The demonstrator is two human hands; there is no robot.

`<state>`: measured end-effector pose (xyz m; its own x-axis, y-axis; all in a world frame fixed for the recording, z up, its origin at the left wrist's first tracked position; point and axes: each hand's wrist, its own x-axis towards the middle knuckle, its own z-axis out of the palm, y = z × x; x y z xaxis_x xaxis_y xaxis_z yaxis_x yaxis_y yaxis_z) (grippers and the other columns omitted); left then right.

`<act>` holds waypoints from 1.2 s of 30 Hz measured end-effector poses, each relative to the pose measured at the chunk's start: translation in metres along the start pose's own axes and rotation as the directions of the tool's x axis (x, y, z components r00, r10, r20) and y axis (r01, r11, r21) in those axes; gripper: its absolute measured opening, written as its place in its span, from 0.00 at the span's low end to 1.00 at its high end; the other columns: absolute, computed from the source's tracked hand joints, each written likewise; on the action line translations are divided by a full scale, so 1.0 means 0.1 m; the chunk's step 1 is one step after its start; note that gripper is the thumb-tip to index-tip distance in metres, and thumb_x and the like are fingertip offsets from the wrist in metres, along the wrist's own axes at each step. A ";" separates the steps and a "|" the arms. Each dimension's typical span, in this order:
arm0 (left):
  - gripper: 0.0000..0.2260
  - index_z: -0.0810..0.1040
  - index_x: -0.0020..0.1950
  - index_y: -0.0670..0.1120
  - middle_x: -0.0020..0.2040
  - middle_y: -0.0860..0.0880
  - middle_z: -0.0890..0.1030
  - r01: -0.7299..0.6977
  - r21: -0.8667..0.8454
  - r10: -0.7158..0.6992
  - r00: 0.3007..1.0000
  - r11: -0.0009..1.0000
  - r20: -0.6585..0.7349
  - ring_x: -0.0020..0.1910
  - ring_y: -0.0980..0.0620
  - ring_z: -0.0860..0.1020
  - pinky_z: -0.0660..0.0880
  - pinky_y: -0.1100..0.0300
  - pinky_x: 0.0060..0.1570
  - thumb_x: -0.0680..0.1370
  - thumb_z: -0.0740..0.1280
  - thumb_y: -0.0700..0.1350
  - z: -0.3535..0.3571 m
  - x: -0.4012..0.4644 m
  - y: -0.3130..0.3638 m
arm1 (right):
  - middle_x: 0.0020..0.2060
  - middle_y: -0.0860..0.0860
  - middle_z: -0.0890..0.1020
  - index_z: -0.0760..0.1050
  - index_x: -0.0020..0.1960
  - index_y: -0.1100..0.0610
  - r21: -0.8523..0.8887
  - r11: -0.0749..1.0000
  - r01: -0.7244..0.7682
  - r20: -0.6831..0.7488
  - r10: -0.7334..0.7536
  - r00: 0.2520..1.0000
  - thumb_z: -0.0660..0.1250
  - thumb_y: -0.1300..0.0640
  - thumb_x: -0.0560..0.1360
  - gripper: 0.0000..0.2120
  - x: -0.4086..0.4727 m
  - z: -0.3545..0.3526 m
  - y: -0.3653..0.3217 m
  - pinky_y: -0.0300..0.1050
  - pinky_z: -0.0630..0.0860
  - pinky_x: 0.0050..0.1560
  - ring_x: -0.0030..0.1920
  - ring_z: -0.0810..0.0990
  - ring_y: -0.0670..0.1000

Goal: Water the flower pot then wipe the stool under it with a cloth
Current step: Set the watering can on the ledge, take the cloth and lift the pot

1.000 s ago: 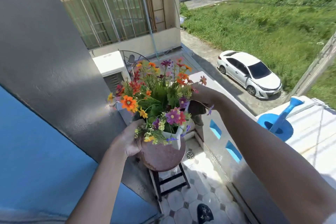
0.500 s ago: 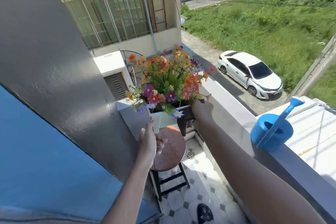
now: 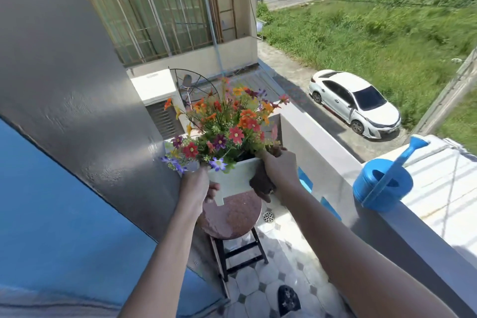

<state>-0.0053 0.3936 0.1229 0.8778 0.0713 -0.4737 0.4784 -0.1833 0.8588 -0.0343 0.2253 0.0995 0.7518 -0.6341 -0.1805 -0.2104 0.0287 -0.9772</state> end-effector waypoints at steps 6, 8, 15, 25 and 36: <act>0.13 0.74 0.41 0.40 0.19 0.49 0.78 0.032 -0.145 -0.024 0.998 0.989 0.060 0.14 0.56 0.74 0.69 0.68 0.16 0.81 0.54 0.36 0.05 -0.09 -0.07 | 0.28 0.55 0.72 0.74 0.32 0.66 -0.046 0.998 0.031 -0.040 -0.033 0.999 0.71 0.57 0.70 0.14 -0.11 0.04 0.13 0.46 0.65 0.32 0.30 0.70 0.51; 0.14 0.76 0.37 0.39 0.20 0.48 0.78 0.002 -0.257 0.009 0.999 0.966 0.042 0.15 0.56 0.75 0.71 0.66 0.17 0.80 0.57 0.35 0.05 -0.10 -0.09 | 0.29 0.55 0.71 0.73 0.33 0.68 -0.015 0.999 0.040 -0.013 -0.040 0.999 0.69 0.56 0.70 0.16 -0.18 0.08 0.20 0.47 0.65 0.32 0.31 0.69 0.52; 0.17 0.75 0.41 0.38 0.21 0.49 0.80 0.020 -0.311 0.018 0.993 0.950 0.120 0.17 0.56 0.77 0.75 0.64 0.17 0.83 0.50 0.35 -0.09 0.00 0.02 | 0.33 0.56 0.75 0.71 0.35 0.61 0.008 0.997 0.083 0.087 -0.083 0.993 0.53 0.36 0.78 0.29 -0.12 -0.01 0.02 0.53 0.70 0.40 0.35 0.73 0.54; 0.17 0.73 0.38 0.41 0.19 0.49 0.76 0.047 -0.393 0.004 0.992 0.918 0.129 0.14 0.58 0.72 0.70 0.69 0.15 0.83 0.52 0.38 -0.09 -0.03 -0.03 | 0.21 0.55 0.65 0.64 0.35 0.58 -0.080 0.992 0.098 0.197 -0.080 0.977 0.55 0.53 0.83 0.19 0.42 0.01 -0.11 0.43 0.63 0.22 0.16 0.66 0.53; 0.16 0.72 0.37 0.42 0.18 0.49 0.77 0.058 -0.467 -0.034 0.998 0.882 0.061 0.14 0.58 0.75 0.70 0.69 0.14 0.83 0.53 0.38 -0.16 0.05 -0.06 | 0.32 0.54 0.75 0.73 0.39 0.63 -0.112 0.990 0.084 0.269 -0.051 0.962 0.61 0.43 0.78 0.23 0.07 0.03 0.55 0.48 0.67 0.39 0.35 0.74 0.51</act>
<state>-0.0035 0.4110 0.1190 0.8579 0.0176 -0.5135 0.4853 0.3007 0.8210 -0.0392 0.2248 0.0442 0.9021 -0.4031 -0.1539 -0.2153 -0.1115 -0.9702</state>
